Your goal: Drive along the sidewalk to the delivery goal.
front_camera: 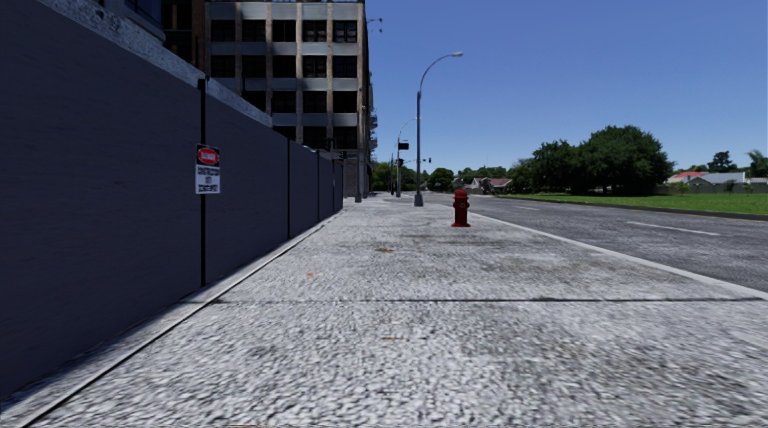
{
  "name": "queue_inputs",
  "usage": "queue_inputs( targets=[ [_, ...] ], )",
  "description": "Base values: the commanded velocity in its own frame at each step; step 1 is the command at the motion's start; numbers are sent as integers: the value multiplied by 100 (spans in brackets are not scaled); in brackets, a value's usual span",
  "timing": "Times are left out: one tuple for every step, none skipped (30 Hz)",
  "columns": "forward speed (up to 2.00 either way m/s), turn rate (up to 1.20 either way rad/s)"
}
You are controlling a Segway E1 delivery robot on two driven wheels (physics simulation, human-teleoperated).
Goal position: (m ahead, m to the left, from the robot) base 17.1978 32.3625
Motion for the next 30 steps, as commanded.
queue_inputs(
  targets=[
    [200,0],
    [200,0],
    [200,0],
    [200,0],
    [200,0],
    [200,0],
    [200,0],
    [200,0],
    [200,0],
    [200,0],
    [200,0],
    [200,0],
    [200,0],
    [200,0],
    [200,0],
    [200,0],
    [200,0],
    [200,0],
    [200,0],
    [200,0],
    [200,0],
    [200,0],
    [200,0],
    [200,0],
    [200,0],
    [200,0],
    [200,0],
    [200,0],
    [200,0],
    [200,0]
  ],
)
